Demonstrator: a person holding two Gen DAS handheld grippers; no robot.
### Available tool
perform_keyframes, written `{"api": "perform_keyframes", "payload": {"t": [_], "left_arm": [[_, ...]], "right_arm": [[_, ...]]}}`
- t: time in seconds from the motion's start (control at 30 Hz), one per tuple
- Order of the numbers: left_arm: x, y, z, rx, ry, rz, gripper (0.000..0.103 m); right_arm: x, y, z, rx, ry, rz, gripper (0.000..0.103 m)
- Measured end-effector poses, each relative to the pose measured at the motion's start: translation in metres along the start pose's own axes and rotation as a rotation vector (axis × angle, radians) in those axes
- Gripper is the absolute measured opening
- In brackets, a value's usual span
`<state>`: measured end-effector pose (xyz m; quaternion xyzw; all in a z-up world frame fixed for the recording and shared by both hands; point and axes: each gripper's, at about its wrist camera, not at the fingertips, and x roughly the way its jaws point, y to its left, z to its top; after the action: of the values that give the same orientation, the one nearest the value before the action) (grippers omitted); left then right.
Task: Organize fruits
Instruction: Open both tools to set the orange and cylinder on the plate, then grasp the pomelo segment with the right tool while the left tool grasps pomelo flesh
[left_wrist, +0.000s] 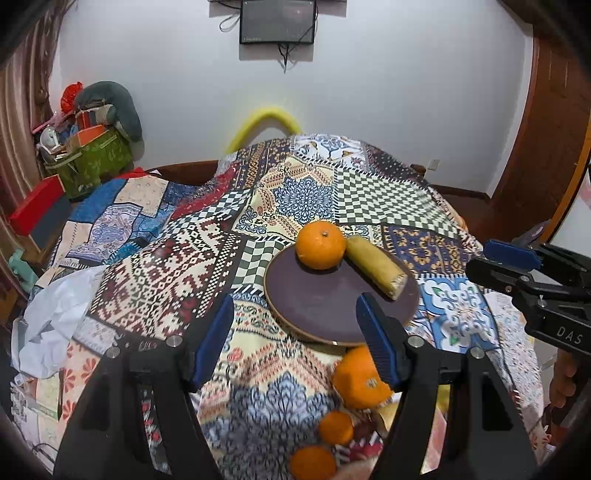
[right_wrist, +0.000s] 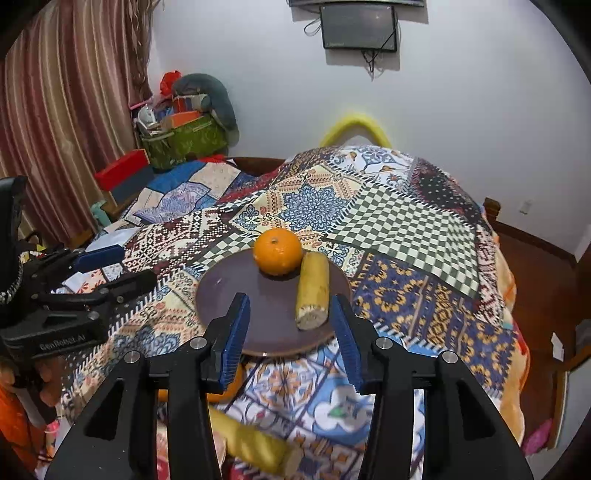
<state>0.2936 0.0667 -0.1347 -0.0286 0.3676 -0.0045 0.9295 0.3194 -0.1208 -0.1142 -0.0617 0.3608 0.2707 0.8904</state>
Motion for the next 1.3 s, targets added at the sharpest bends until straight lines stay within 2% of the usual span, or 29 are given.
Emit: {"api": "perform_keyframes", "payload": {"t": [0.1, 0.27, 0.33, 0.57, 0.83, 1.0, 1.3], "left_arm": [[-0.019, 0.0, -0.008, -0.009, -0.01, -0.003, 0.069], [-0.045, -0.002, -0.025, -0.011, -0.015, -0.008, 0.069], [-0.054, -0.003, -0.031, -0.007, -0.015, -0.01, 0.069], [-0.072, -0.006, -0.057, -0.004, 0.013, -0.02, 0.07], [-0.064, -0.005, -0.089, -0.015, 0.084, -0.027, 0.07], [-0.051, -0.006, -0.112, -0.014, 0.151, -0.033, 0.07], [-0.032, -0.006, -0.138, -0.041, 0.219, -0.047, 0.07]], "right_arm": [[-0.014, 0.003, -0.008, 0.007, -0.013, 0.004, 0.049], [-0.038, 0.015, -0.025, -0.008, -0.025, -0.011, 0.052], [-0.045, 0.02, -0.032, -0.005, -0.03, -0.009, 0.059], [-0.058, 0.039, -0.06, -0.025, -0.007, -0.004, 0.06], [-0.051, 0.058, -0.091, -0.037, 0.065, 0.015, 0.061], [-0.036, 0.068, -0.11, -0.054, 0.118, 0.003, 0.061], [-0.003, 0.072, -0.13, -0.025, 0.221, 0.029, 0.061]]}}
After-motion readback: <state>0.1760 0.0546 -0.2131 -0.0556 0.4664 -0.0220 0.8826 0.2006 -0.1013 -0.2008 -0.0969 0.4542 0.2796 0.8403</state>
